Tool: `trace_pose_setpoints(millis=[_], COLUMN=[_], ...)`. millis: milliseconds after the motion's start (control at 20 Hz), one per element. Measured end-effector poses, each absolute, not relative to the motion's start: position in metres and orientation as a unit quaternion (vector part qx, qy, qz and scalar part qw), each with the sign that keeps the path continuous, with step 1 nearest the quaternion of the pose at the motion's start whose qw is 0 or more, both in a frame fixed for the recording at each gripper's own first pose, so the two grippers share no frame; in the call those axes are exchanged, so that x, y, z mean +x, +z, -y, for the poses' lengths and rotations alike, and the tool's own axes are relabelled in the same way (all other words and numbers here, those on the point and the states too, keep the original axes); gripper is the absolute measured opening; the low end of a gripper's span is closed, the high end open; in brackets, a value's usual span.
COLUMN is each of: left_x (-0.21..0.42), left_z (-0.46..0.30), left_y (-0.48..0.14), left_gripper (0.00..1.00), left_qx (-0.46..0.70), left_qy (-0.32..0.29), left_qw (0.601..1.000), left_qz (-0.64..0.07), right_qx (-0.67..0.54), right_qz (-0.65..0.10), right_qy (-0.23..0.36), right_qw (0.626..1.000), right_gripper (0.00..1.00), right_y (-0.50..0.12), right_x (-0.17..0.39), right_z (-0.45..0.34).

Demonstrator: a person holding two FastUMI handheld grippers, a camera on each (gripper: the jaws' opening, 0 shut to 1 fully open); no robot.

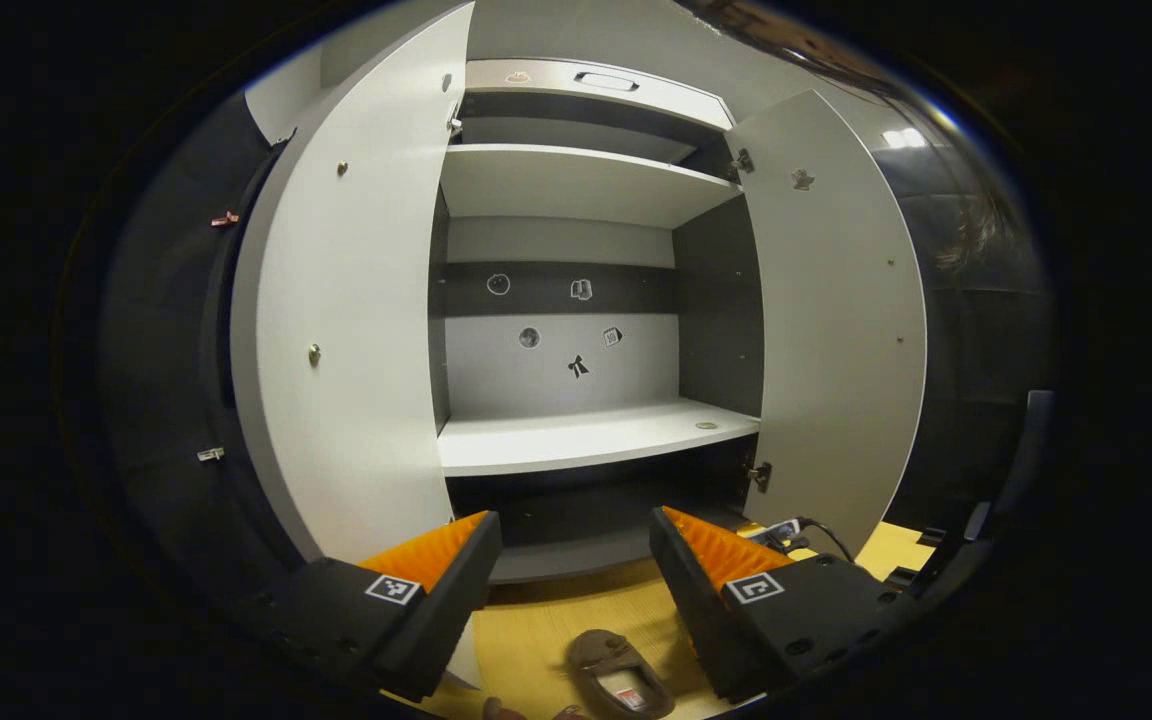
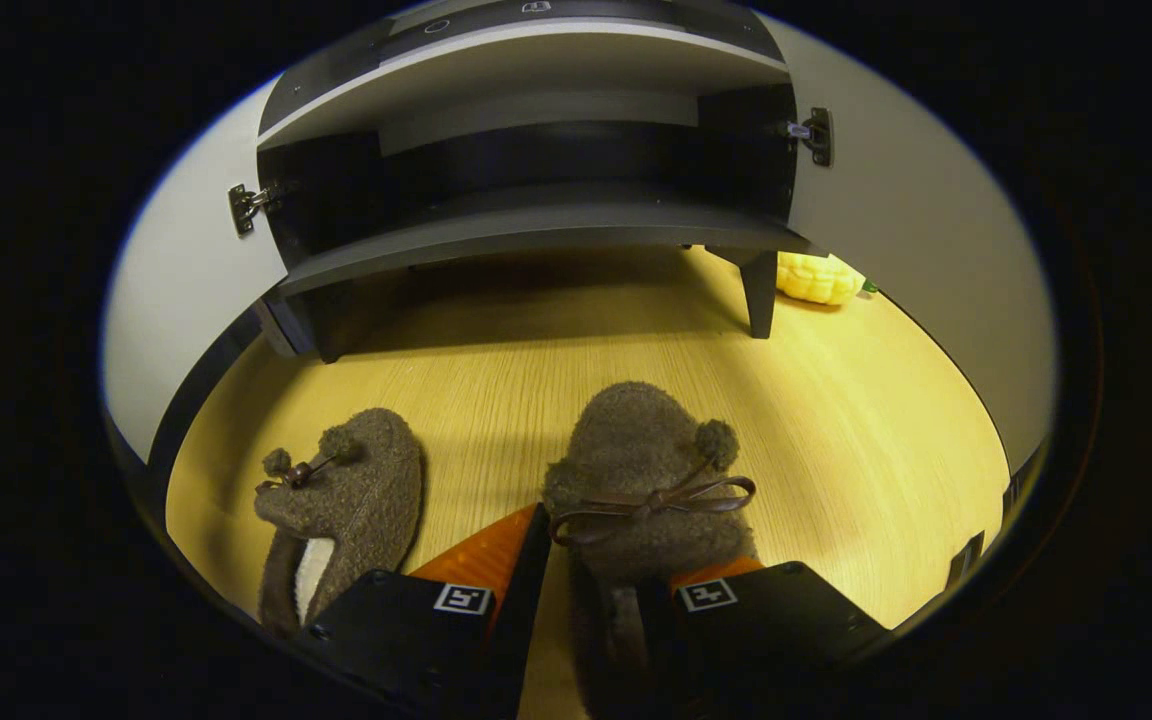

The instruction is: Grab one shoe with the right hand and put it into the shoe cabinet, grab the other shoe with the left hand and put it into the shoe cabinet; then close the right door with the right hand and the left door with the left hand.

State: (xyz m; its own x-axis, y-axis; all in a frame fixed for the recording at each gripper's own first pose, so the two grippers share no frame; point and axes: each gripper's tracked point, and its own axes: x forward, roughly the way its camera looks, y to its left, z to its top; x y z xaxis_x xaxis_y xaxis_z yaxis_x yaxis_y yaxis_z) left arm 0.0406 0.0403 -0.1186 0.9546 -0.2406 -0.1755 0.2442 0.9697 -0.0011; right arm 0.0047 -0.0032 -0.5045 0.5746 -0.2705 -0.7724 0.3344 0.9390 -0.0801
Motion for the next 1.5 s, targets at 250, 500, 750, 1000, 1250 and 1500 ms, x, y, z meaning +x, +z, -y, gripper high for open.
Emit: trace_pose_setpoints(millis=[250, 500, 750, 1000, 1250, 1500], left_x=[0.045, 0.044, 0.039, 0.027, 0.006, -0.006], left_z=[-0.042, -0.045, -0.044, -0.045, -0.035, -0.034], left_y=[-0.126, -0.133, -0.126, -0.122, -0.115, -0.114], left_gripper=[0.95, 0.95, 0.95, 0.95, 0.95, 0.95], left_qx=[0.01, 0.002, 0.009, 0.003, -0.038, -0.046], left_qy=[-0.115, -0.104, -0.103, -0.106, -0.135, -0.149], left_qw=[0.988, 0.988, 0.989, 0.989, 0.985, 0.983], left_qz=[-0.099, -0.111, -0.107, -0.101, -0.099, -0.101], right_qx=[0.0, 0.013, 0.011, 0.021, 0.034, -0.004], right_qz=[-0.427, -0.423, -0.434, -0.358, -0.252, -0.148], right_qy=[-0.151, -0.143, -0.105, -0.087, -0.108, -0.112], right_qw=[0.892, 0.895, 0.894, 0.929, 0.961, 0.983], right_gripper=[0.29, 0.06, 0.05, 0.06, 0.05, 0.05], right_y=[-0.509, -0.509, -0.496, -0.397, -0.269, -0.16], right_x=[0.007, 0.01, 0.002, 0.012, 0.054, 0.108], right_z=[0.006, 0.005, -0.009, -0.027, -0.023, -0.017])
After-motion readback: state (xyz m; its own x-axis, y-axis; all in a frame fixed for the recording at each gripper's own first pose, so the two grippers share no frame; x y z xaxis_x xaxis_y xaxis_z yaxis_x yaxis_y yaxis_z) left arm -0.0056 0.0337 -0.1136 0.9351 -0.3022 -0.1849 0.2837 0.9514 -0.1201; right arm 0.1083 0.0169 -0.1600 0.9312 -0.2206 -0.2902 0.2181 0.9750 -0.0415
